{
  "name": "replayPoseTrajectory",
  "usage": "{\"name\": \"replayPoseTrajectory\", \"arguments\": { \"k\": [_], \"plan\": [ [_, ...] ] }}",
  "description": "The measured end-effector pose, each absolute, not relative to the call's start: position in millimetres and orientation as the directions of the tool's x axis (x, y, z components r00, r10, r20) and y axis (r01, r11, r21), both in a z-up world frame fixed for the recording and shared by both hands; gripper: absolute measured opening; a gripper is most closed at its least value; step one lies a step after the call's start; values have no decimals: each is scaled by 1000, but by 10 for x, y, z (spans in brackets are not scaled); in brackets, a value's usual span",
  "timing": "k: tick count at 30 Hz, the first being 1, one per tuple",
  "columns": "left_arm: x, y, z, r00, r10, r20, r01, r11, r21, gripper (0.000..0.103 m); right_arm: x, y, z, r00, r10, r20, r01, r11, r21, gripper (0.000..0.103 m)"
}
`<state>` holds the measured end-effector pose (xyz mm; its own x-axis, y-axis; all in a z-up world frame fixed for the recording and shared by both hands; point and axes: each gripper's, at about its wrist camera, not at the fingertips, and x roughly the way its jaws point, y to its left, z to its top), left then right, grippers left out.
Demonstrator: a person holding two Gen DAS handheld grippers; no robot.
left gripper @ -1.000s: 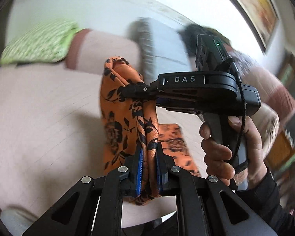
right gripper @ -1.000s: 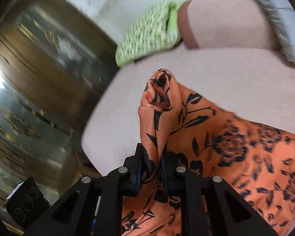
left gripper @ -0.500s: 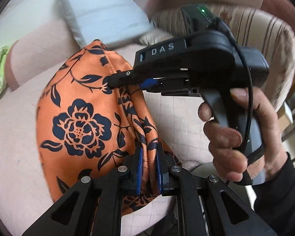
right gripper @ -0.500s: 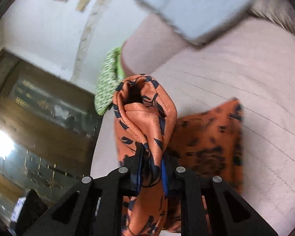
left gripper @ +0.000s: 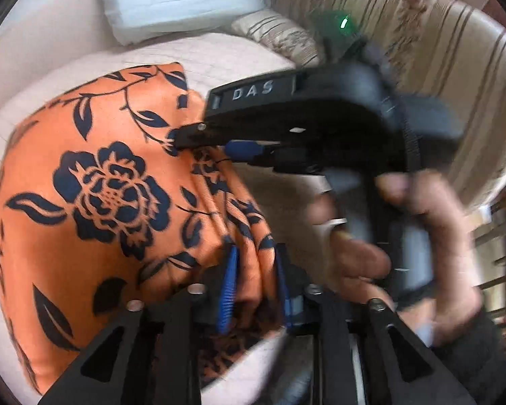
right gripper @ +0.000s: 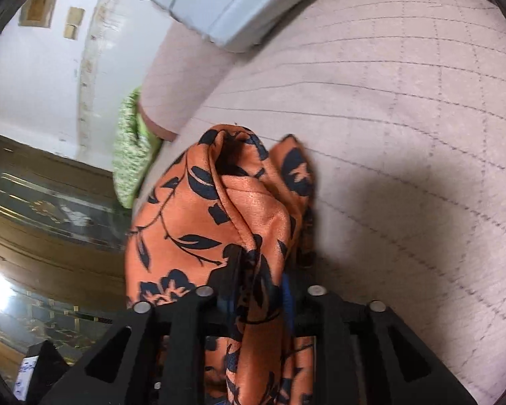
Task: Fold small clothes
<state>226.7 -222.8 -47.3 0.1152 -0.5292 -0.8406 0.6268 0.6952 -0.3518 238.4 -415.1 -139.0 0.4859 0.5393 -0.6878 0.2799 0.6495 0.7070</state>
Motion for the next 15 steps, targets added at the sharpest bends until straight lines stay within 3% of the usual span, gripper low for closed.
{"name": "replayPoseTrajectory", "arguments": {
  "k": [1, 4, 6, 8, 11, 15],
  "plan": [
    [2240, -2117, -352, 81, -580, -811, 617, 668, -416, 25, 2368, -4160, -1368, 489, 519, -701, 290, 661, 692, 44],
    [2049, -1639, 59, 108, -662, -742, 587, 645, -490, 36, 2217, -4217, -1082, 545, 462, -699, 306, 667, 679, 50],
    [1921, -1246, 341, 168, -690, -704, 578, 647, -497, 57, 1999, -4190, -761, 608, 454, -651, 253, 666, 701, 62],
    [1812, -910, 546, 253, -684, -684, 562, 679, -472, 63, 1757, -4063, -435, 636, 427, -642, 213, 703, 679, 66],
    [1829, -473, 503, 352, -591, -726, 472, 782, -407, 64, 1499, -3906, -242, 627, 400, -668, 214, 736, 642, 66],
    [2123, -308, 97, 331, -519, -788, 304, 849, -432, 62, 1275, -3576, -267, 588, 401, -703, 185, 779, 599, 63]
  ]
}}
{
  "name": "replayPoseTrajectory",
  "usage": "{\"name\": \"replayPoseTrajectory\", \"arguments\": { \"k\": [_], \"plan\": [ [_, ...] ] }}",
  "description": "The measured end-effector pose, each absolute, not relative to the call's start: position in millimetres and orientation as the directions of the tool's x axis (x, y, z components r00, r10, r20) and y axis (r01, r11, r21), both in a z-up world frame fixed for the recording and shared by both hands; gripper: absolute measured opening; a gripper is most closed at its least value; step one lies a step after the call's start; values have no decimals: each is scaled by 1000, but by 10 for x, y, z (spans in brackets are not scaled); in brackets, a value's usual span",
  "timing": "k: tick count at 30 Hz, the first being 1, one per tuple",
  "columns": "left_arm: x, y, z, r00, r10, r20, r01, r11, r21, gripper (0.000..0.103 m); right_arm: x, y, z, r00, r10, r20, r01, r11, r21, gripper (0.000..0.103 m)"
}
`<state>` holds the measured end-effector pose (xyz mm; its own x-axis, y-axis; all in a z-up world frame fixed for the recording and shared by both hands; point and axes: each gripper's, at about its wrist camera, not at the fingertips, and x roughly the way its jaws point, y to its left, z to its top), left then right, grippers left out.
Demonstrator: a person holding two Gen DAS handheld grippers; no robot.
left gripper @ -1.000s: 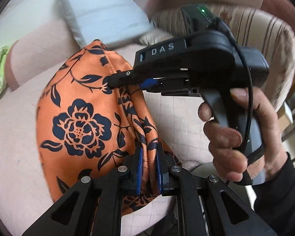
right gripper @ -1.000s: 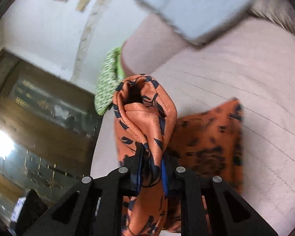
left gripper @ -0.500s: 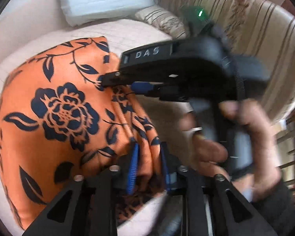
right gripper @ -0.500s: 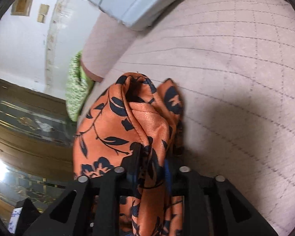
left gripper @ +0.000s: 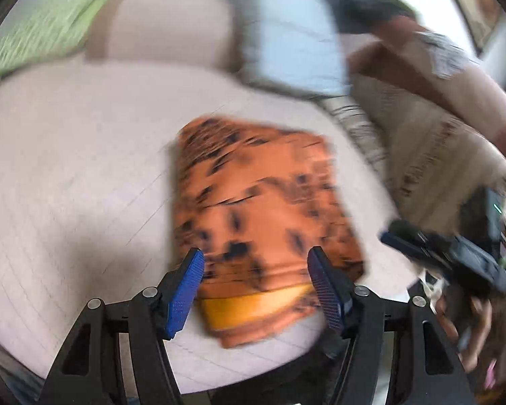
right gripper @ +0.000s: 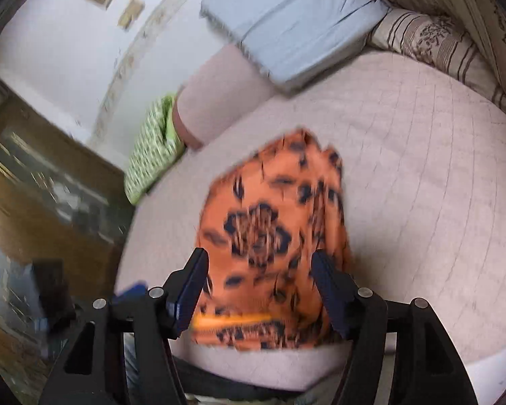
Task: Fold small clothes
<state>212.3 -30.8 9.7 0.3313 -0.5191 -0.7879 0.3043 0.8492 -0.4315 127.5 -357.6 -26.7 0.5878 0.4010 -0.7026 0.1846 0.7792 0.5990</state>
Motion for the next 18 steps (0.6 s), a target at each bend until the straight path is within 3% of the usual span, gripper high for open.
{"name": "replayPoseTrajectory", "arguments": {
  "k": [5, 8, 11, 12, 15, 18],
  "plan": [
    [2215, -406, -294, 219, -558, -801, 213, 828, -519, 62, 1361, -3369, -669, 459, 254, -851, 337, 837, 432, 49],
    [2172, -510, -421, 207, -542, -814, 205, 838, -506, 62, 1329, -3358, -847, 434, 311, -845, 340, 812, 474, 39],
    [2176, -557, -538, 209, -526, -825, 209, 848, -488, 62, 1345, -3385, -911, 410, 281, -868, 371, 818, 440, 21],
    [2160, -580, -531, 214, -515, -830, 218, 854, -473, 61, 1356, -3403, -919, 413, 281, -866, 374, 815, 443, 8],
    [2151, -603, -486, 220, -502, -836, 249, 858, -450, 51, 1334, -3460, -853, 438, 310, -844, 379, 788, 486, 7],
    [2126, -635, -496, 226, -478, -849, 290, 865, -409, 50, 1154, -3496, -481, 498, 236, -835, 355, 823, 444, 7]
  ]
}}
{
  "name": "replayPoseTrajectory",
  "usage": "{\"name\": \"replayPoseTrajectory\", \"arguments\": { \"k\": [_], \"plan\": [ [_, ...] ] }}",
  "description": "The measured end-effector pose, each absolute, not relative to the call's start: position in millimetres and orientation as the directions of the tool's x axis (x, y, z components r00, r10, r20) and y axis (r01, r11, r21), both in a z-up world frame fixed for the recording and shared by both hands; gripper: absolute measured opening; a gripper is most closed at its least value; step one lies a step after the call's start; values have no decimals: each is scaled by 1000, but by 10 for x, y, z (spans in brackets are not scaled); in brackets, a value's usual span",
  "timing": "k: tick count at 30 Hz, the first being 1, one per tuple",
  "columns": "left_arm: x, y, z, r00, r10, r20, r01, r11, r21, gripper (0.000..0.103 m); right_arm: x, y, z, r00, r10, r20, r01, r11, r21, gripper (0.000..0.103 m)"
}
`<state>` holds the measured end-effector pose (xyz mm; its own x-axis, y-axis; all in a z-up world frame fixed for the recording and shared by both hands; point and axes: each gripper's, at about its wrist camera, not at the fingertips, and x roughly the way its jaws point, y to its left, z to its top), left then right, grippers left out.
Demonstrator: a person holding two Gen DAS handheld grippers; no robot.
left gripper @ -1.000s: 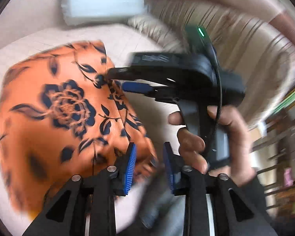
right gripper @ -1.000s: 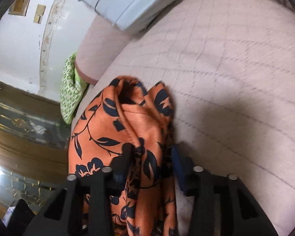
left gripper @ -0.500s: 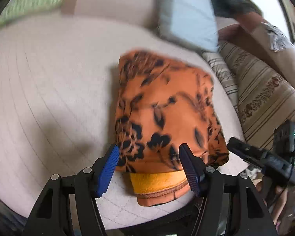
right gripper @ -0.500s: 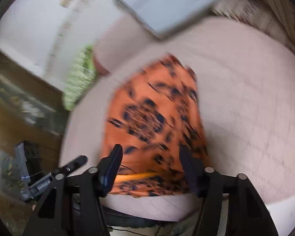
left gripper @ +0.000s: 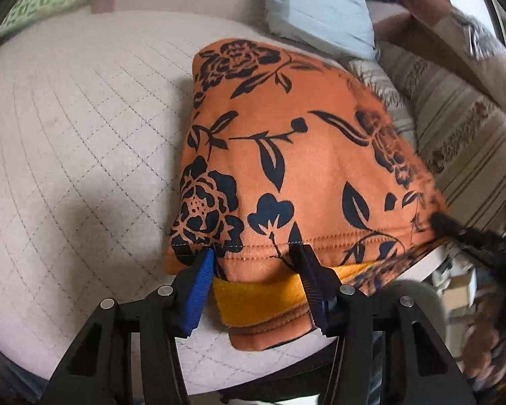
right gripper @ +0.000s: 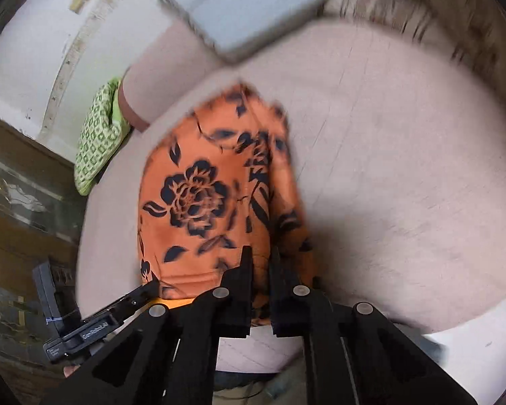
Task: Fold small clothes
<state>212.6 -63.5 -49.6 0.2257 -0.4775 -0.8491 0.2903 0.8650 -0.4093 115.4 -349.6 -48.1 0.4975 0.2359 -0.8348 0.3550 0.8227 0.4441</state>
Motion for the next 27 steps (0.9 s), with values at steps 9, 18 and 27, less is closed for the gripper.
{"name": "replayPoseTrajectory", "arguments": {
  "k": [9, 18, 27],
  "plan": [
    [2092, -346, -424, 181, -575, -798, 255, 811, -526, 51, 1295, -3548, -976, 322, 192, -927, 423, 847, 323, 19],
    [2725, -29, -279, 263, -625, -735, 141, 779, -612, 68, 1608, -3637, -458, 543, 349, -764, 263, 793, 549, 79],
    [3216, -362, -990, 149, -679, -719, 74, 733, -677, 71, 2324, -3986, -1454, 425, 512, -747, 353, 666, 657, 80]
  ]
}}
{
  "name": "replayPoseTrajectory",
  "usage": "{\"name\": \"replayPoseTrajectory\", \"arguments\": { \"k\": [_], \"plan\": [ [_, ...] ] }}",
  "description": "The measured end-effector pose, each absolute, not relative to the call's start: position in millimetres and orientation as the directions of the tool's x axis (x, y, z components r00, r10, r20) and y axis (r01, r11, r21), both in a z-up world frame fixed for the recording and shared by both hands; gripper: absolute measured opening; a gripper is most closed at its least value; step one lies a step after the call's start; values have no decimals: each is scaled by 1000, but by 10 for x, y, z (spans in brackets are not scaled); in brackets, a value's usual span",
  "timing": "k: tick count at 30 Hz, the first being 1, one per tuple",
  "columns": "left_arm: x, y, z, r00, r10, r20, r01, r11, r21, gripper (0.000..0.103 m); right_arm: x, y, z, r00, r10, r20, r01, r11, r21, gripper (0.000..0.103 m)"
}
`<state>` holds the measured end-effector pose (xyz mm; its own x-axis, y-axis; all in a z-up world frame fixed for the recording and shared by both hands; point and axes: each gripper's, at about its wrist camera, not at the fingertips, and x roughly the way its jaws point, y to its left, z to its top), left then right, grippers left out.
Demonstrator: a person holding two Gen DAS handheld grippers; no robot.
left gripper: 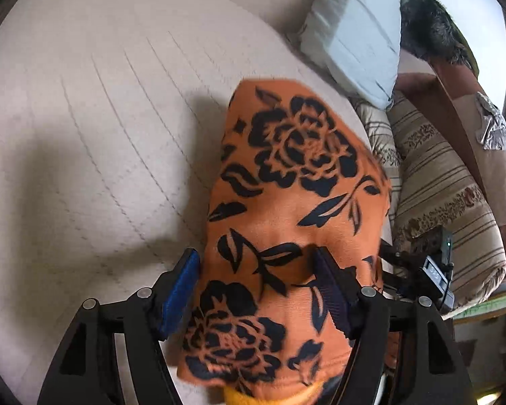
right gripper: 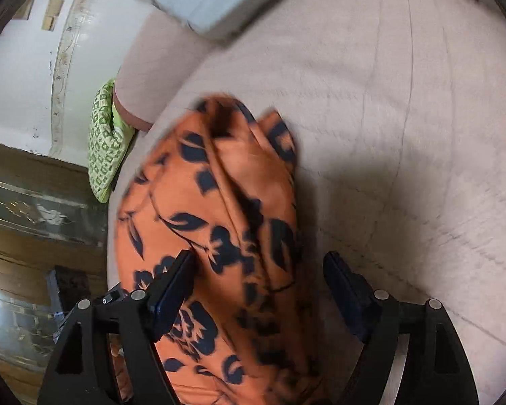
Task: Fold small clothes
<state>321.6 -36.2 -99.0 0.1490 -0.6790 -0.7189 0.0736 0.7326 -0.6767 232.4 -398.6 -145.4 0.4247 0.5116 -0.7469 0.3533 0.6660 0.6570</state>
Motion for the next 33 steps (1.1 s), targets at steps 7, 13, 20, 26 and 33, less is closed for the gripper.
{"name": "replayPoseTrajectory", "arguments": {
  "k": [7, 13, 20, 26, 33],
  "plan": [
    [3357, -427, -1323, 100, -748, -656, -16, 658, -753, 53, 2402, -3868, -1558, 388, 536, -749, 340, 673, 657, 38],
    [3190, -180, -930, 141, -765, -628, 56, 640, -766, 31, 2360, -3707, -1368, 392, 541, -744, 326, 674, 662, 23],
    [3067, 711, -284, 281, -783, -555, 83, 596, -798, 30, 2344, -3021, -628, 476, 613, -630, 166, 641, 750, 22],
    [3179, 1198, 155, 366, -754, -545, 98, 614, -783, 31, 2762, -2515, -274, 488, 651, -581, 69, 635, 770, 23],
    [3388, 1239, 128, 365, -754, -546, 83, 610, -788, 31, 3259, -2372, -209, 472, 648, -598, 32, 665, 746, 23]
  ]
}}
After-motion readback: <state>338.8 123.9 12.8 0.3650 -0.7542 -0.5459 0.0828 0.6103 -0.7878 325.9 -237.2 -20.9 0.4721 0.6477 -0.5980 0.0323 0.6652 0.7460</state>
